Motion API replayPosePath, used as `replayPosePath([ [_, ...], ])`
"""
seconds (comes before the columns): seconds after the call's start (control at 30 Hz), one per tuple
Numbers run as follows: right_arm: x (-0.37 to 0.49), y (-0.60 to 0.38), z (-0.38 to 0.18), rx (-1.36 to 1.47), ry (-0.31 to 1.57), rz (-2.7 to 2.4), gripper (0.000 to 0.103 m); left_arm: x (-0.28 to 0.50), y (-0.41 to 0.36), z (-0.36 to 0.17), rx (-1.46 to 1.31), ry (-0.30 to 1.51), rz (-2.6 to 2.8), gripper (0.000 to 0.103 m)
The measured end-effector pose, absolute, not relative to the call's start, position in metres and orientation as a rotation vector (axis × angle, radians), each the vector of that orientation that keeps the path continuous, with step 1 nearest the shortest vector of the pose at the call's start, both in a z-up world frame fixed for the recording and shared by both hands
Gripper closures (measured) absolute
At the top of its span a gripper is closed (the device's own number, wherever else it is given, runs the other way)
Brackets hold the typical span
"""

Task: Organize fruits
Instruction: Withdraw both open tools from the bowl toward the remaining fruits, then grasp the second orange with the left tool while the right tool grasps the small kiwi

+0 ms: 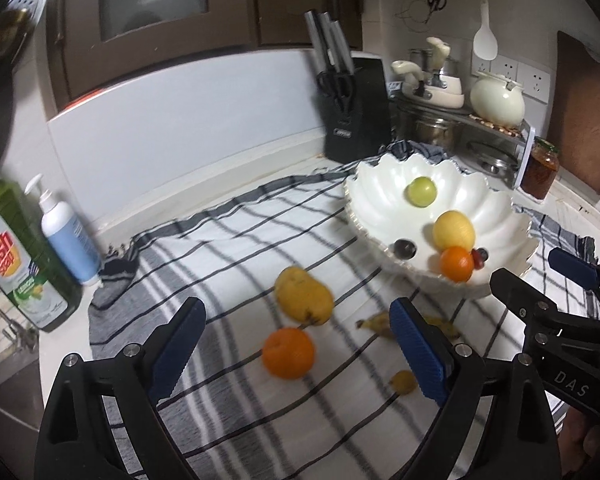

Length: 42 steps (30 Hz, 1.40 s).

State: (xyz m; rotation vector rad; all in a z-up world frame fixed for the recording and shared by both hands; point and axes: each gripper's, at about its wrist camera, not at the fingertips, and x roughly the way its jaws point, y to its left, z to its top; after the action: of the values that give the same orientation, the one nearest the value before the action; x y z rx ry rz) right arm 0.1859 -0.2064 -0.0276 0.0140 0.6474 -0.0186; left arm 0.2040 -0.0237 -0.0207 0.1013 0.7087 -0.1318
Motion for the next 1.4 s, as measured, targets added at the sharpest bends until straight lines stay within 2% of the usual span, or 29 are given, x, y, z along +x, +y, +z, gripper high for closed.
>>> replayPosePath([
  [0.47,0.182,-0.175,-0.057,-0.012,0.701,0.053,0.02,0.19,0.006,-0.051,0.076,0.762,-0.096,0.009],
  [0.83,0.181,-0.146,-0.085,-0.048,0.767,0.113,0.04,0.184,0.03,-0.077,0.051,0.815,-0.07,0.009],
  [1.3,0.189,-0.136,-0.111,-0.059,0.837,0.129,0.055,0.189,0.04,-0.093,0.021,0.845,-0.082,0.009],
  [1.4,0.19,-0.135,-0.117,-0.056,0.855,0.134,0.063,0.189,0.04,-0.094,0.021,0.846,-0.085,0.009],
])
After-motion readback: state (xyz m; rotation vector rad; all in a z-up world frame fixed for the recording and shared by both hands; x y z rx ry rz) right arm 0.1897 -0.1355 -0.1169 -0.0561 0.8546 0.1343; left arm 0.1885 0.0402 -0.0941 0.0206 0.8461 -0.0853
